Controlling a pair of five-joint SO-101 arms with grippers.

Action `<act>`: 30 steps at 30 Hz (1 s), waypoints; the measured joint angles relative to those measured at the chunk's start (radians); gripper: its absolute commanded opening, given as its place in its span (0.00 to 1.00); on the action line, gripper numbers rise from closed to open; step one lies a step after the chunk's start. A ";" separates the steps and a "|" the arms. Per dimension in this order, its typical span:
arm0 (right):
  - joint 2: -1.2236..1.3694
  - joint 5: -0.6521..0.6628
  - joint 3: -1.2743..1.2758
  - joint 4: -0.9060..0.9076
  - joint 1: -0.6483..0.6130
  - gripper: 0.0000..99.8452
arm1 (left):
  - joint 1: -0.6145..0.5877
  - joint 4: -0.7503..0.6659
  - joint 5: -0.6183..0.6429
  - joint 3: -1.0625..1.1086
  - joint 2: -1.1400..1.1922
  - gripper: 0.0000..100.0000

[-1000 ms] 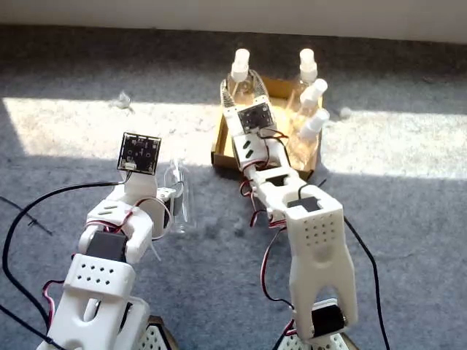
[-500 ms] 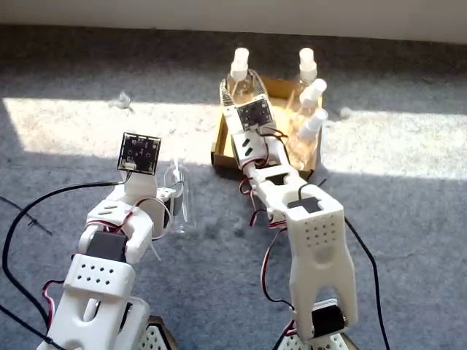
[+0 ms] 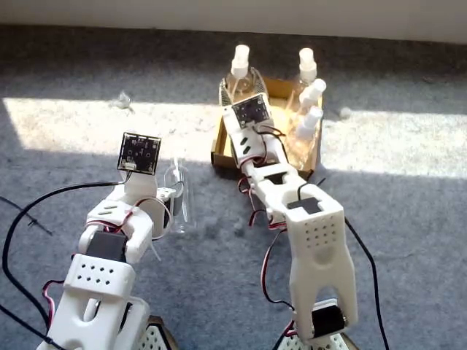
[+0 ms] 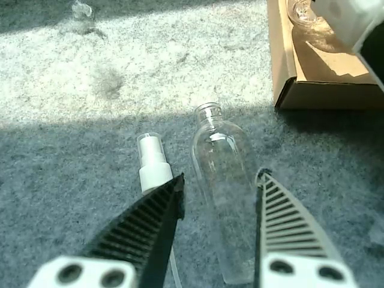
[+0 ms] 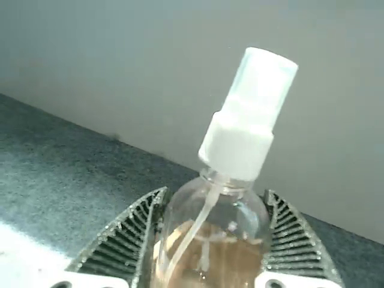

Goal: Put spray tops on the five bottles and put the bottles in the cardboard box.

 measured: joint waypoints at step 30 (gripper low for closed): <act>-0.249 0.000 0.005 0.143 0.002 0.28 | 0.000 -0.025 0.000 0.000 0.000 0.19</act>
